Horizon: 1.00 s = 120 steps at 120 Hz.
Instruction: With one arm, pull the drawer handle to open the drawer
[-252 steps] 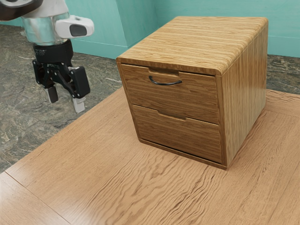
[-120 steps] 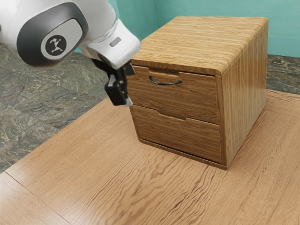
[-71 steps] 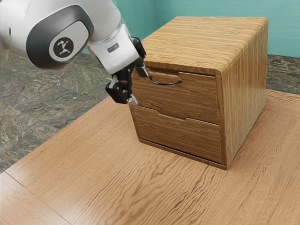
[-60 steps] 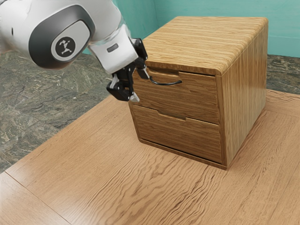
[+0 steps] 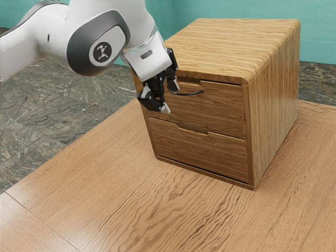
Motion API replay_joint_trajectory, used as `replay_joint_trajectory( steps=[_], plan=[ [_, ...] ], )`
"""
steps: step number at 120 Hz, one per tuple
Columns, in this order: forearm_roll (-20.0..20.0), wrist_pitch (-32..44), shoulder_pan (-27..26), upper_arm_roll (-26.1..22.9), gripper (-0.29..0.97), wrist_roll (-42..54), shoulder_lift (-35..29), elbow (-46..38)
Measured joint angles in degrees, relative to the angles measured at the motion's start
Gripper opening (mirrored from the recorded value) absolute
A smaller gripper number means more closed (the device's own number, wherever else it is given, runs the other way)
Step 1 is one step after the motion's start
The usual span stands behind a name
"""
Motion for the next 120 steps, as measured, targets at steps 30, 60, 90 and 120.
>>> replay_joint_trajectory(
  steps=[30,60,90,120],
  plan=[
    [4.0,3.0,-0.3,-0.1,0.40,-1.4,0.4,0.0],
    [4.6,5.0,-0.7,-0.1,0.35,-2.2,0.6,-0.3],
    [4.6,5.4,-0.5,-0.2,0.33,-2.8,0.6,-0.4],
    [4.4,4.9,-0.7,-0.2,0.33,-3.2,1.3,-1.2]
  ],
)
